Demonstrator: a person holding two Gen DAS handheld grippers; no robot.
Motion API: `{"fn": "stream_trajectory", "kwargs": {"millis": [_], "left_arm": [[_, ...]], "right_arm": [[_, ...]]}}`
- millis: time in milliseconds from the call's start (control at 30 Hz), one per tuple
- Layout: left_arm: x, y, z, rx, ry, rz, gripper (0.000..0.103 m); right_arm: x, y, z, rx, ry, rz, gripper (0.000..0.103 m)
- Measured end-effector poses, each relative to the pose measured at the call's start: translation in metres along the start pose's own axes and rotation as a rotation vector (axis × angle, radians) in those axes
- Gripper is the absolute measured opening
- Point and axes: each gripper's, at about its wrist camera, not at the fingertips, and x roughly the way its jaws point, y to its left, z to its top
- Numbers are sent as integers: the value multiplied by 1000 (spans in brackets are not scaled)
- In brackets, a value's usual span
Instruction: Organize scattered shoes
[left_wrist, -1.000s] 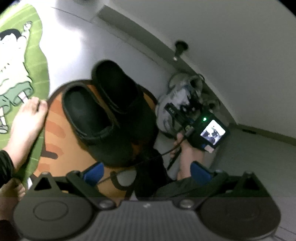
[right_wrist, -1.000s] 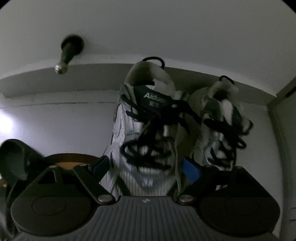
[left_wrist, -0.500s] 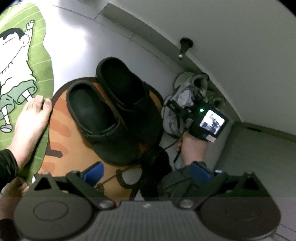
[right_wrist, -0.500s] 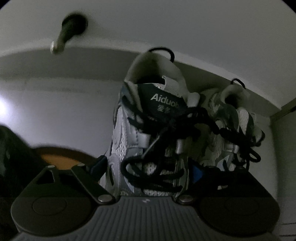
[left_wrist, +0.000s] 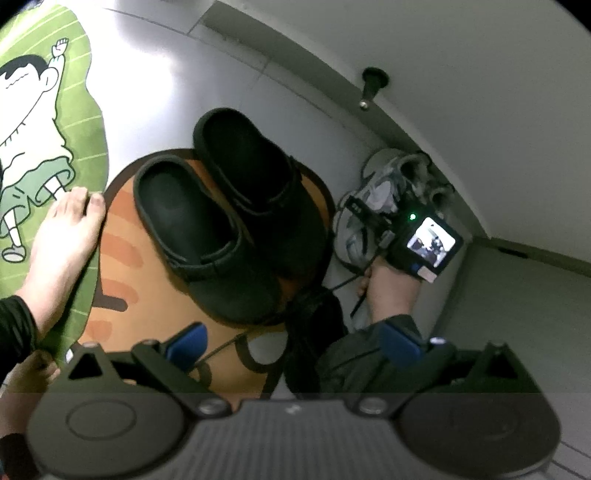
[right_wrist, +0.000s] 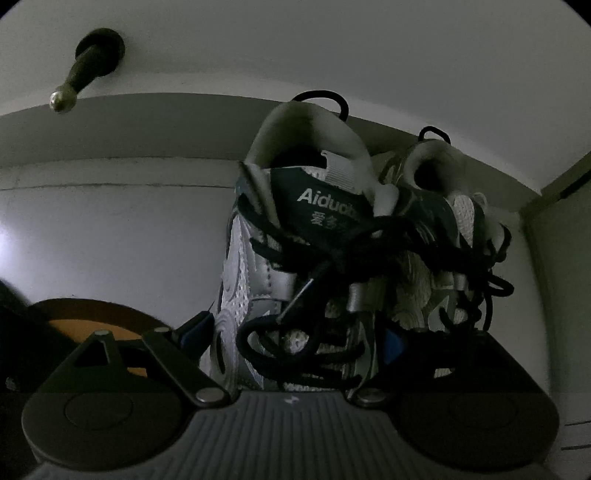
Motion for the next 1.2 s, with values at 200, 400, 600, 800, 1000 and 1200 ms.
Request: {"fn": "stream_trajectory", "kwargs": {"millis": [200, 400, 600, 800, 1000, 1200], "left_arm": [[-8, -3, 3, 42, -34, -5, 101], [-8, 2, 7, 43, -34, 2, 101], [-6, 3, 5, 47, -25, -2, 101], [-2, 2, 1, 50, -8, 4, 101], [-1, 1, -2, 48, 4, -7, 101], [-3, -5, -5, 55, -2, -18, 101]], "right_arm": [[3, -5, 0, -35, 15, 3, 91], [10, -21, -6, -41, 30, -67, 90], [22, -59, -3, 0, 87, -141, 90], [28, -77, 5, -5, 102, -131, 91], [43, -73, 17, 42, 166, -133, 93], [10, -63, 34, 21, 30, -143, 99]]}}
